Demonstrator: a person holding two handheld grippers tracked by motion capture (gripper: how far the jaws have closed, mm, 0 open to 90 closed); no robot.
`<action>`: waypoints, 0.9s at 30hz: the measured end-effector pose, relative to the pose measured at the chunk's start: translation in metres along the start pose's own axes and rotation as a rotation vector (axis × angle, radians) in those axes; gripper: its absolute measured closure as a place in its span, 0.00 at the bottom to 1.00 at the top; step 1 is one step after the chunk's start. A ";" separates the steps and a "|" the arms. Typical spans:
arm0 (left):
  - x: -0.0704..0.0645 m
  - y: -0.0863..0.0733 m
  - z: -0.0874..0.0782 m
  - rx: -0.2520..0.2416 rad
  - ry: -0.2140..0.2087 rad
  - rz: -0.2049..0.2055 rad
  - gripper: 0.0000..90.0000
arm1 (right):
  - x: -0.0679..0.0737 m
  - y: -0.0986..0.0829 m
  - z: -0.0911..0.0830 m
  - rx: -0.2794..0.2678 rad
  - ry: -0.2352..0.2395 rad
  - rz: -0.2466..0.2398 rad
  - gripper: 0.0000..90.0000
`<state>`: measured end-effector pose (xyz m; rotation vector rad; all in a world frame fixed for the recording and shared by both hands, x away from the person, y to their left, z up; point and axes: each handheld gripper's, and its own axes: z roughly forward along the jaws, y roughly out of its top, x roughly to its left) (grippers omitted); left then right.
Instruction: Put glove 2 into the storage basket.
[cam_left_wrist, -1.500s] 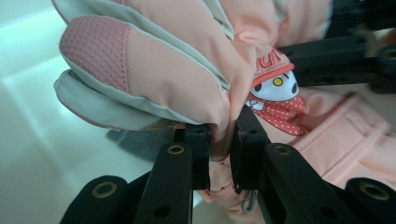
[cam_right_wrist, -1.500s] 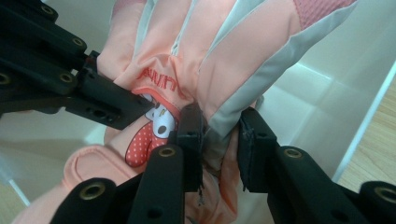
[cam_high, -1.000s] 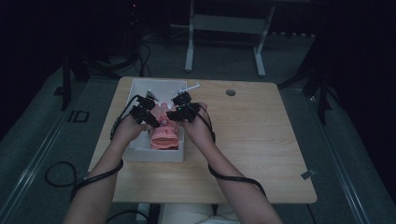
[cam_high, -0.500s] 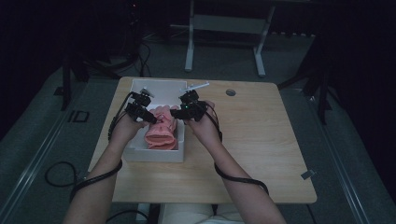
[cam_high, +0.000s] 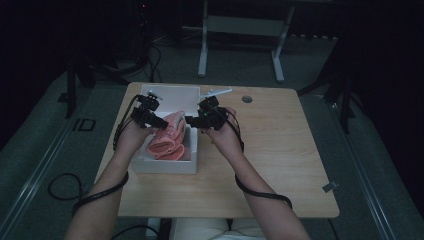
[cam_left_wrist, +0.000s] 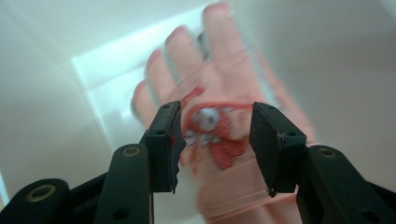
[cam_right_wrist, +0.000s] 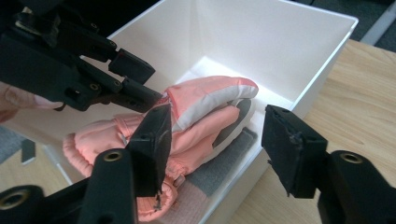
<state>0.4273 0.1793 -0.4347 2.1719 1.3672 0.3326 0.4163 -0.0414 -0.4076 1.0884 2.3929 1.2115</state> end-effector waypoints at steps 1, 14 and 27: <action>-0.003 0.001 -0.003 -0.009 -0.009 0.005 0.59 | -0.001 0.000 -0.002 -0.007 0.000 0.000 0.45; -0.056 0.006 -0.027 -0.164 -0.082 0.102 0.25 | -0.020 -0.013 -0.026 -0.071 0.056 -0.011 0.23; -0.100 0.000 -0.023 -0.251 -0.133 0.213 0.03 | -0.053 -0.038 -0.047 -0.085 0.004 -0.019 0.20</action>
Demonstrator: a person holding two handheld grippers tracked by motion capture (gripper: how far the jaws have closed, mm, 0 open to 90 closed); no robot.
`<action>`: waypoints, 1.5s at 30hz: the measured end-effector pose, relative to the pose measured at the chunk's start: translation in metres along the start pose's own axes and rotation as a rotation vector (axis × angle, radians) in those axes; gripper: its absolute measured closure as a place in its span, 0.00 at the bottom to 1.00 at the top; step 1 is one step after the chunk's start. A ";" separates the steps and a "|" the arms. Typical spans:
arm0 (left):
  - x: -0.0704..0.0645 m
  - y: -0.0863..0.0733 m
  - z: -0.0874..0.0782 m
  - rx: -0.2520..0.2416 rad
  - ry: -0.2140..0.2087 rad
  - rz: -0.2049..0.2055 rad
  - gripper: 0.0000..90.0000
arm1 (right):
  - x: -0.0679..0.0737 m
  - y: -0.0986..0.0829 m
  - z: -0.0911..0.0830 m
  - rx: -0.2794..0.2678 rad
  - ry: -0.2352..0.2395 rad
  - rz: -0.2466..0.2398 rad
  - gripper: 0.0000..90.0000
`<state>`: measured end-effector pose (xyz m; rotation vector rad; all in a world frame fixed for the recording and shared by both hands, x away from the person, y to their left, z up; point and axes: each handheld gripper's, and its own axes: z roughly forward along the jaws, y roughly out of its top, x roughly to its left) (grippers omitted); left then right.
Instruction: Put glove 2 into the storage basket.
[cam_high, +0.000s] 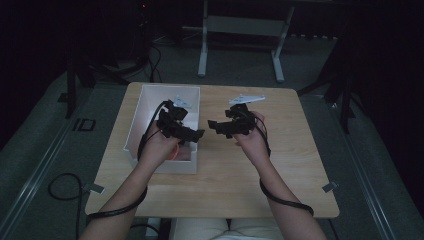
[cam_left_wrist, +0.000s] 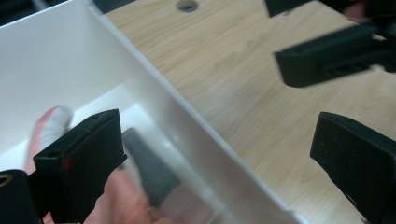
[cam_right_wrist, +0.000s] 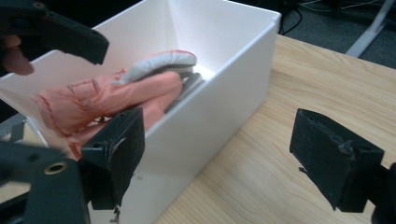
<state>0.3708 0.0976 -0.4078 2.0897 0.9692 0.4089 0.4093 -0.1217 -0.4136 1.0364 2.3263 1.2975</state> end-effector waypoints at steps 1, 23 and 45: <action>-0.004 0.000 0.001 -0.001 -0.010 0.008 0.03 | -0.002 -0.002 -0.002 -0.001 -0.004 -0.002 0.19; -0.109 -0.025 0.039 0.021 -0.182 0.229 0.03 | -0.021 -0.083 -0.008 0.043 0.015 -0.053 0.18; -0.122 -0.084 0.090 0.107 -0.246 0.231 0.03 | -0.024 -0.140 0.021 0.130 0.012 -0.079 0.17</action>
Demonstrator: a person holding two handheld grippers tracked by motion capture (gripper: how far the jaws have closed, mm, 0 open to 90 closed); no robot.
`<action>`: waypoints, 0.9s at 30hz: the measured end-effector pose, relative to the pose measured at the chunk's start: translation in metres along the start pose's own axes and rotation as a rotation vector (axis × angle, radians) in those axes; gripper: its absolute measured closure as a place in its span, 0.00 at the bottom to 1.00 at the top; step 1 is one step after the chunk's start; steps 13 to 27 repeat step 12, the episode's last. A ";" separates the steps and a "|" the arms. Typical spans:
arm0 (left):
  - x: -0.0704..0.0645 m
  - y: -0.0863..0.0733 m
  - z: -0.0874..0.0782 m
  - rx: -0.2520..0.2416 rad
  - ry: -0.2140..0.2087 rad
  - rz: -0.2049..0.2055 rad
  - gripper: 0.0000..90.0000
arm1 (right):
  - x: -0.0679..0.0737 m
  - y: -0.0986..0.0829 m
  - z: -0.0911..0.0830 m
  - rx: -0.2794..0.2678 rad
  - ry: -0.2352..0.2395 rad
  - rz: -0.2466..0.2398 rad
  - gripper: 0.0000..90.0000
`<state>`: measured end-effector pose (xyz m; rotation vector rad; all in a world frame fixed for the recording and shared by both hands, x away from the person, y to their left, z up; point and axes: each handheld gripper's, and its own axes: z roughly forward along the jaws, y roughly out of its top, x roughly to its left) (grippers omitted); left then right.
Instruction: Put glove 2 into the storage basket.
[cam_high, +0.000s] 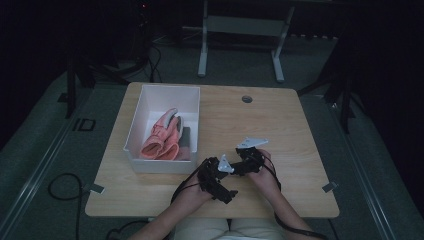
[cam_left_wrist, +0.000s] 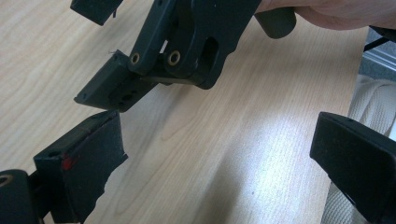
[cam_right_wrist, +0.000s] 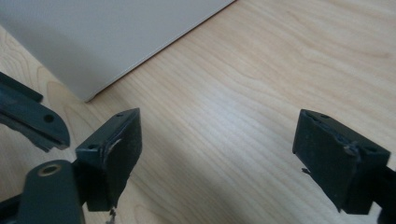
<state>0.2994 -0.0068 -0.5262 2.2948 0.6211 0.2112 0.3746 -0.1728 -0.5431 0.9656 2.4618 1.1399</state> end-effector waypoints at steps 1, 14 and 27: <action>-0.001 -0.001 0.001 -0.008 0.002 -0.002 0.03 | 0.000 -0.002 0.001 -0.003 -0.004 -0.001 0.16; -0.002 -0.010 0.010 0.005 -0.020 -0.009 0.03 | -0.004 -0.011 0.006 -0.006 -0.027 -0.009 0.16; -0.002 -0.010 0.010 0.005 -0.020 -0.009 0.03 | -0.004 -0.011 0.006 -0.006 -0.027 -0.009 0.16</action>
